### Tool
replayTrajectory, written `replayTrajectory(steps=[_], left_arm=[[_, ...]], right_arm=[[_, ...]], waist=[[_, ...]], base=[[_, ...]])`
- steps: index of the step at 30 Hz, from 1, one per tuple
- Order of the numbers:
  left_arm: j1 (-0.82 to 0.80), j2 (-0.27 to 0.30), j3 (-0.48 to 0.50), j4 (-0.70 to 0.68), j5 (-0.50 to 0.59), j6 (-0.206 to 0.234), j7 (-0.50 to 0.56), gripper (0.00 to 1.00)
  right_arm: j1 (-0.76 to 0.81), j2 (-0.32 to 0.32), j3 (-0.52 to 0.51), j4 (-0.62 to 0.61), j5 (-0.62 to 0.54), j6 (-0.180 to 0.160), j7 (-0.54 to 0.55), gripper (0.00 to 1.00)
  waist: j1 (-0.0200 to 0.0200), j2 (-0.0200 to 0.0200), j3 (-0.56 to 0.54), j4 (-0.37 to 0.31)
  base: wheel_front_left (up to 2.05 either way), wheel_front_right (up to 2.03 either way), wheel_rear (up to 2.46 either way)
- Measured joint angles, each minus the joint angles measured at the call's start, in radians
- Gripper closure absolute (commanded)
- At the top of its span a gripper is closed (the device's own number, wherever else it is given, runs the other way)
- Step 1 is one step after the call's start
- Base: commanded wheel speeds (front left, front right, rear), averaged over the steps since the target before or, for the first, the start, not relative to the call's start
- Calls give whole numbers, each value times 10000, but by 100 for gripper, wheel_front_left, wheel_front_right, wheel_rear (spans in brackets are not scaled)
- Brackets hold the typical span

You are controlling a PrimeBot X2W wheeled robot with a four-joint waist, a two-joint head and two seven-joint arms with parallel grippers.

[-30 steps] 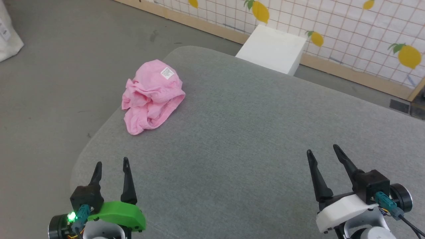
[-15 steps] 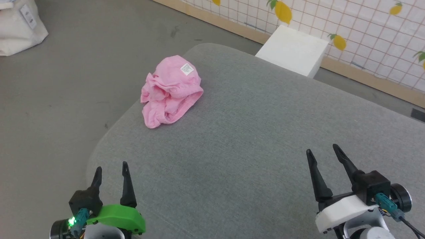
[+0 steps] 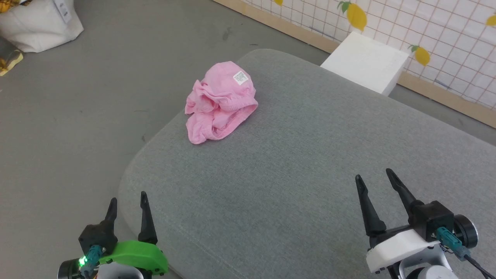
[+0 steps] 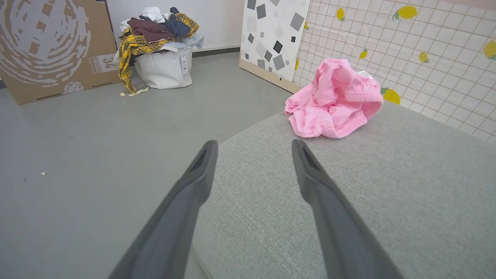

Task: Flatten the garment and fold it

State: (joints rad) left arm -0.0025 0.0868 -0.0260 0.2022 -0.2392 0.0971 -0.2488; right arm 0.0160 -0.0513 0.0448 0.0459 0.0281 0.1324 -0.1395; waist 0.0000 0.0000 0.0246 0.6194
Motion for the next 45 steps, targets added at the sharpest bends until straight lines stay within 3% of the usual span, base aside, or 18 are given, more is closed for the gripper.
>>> replayTrajectory(steps=[10, 18, 33, 40, 45], left_arm=[[-51, 38, 100, 59, -81, -10, -52, 0], [-944, 194, 203, 253, -554, -359, 111, 0], [-5568, 2082, 2042, 1864, -2968, -773, 3549, 0], [-6450, 2809, 2742, 2069, -3894, -384, 5565, 0], [-6571, 2963, 3070, 1969, -4353, 274, 6799, 0]], right_arm=[[-9, 12, 77, 44, 75, 0, -77, 0], [-303, 10, 182, -75, 50, 0, -10, 0], [-1713, 17, 414, -593, -470, -2, 221, 0], [-2160, 15, 518, -608, -464, -2, 10, 0], [-2316, 19, 577, -541, -456, -2, -176, 0]], waist=[[0, 0, 45, 22], [0, 0, 357, -442], [1, 0, 2561, -2397], [1, 0, 3726, -3431], [1, 0, 4547, -4089]], base=[[0, 0, 0], [0, 0, 0], [0, 0, 0], [0, 0, 0], [0, 0, 0]])
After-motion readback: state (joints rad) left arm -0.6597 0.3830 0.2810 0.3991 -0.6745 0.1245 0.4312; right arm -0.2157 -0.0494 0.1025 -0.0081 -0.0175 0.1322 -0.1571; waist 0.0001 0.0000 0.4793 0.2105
